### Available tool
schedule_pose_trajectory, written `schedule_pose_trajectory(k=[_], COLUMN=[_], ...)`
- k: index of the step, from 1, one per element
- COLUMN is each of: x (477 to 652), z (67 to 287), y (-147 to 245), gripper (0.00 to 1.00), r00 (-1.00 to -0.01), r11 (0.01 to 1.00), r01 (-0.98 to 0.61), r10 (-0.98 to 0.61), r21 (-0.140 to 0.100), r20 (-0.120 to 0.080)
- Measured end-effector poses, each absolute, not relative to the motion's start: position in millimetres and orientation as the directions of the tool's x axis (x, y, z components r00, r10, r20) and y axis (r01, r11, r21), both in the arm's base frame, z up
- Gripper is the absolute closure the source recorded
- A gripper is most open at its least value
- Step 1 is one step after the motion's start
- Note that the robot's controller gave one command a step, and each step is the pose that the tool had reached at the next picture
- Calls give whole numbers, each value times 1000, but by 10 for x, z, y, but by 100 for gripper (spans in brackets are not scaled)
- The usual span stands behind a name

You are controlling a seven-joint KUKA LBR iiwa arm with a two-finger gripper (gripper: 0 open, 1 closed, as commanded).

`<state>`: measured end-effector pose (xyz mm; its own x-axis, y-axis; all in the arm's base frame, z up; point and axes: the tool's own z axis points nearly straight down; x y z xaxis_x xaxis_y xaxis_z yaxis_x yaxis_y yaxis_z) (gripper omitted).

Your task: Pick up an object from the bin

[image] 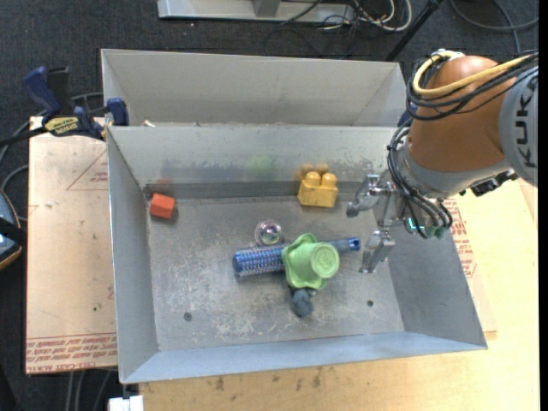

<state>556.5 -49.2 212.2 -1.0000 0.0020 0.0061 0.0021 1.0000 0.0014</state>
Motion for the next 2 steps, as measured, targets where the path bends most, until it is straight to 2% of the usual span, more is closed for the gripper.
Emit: schedule_pose_trajectory(k=[1,2], x=[6118,5368], z=[736,760], y=[-330,280], gripper=[0,0], r00=[-897,-866], r11=[897,866], r01=[-442,-501], r10=[-442,-501], r21=[-1,-7], r20=[-4,-17])
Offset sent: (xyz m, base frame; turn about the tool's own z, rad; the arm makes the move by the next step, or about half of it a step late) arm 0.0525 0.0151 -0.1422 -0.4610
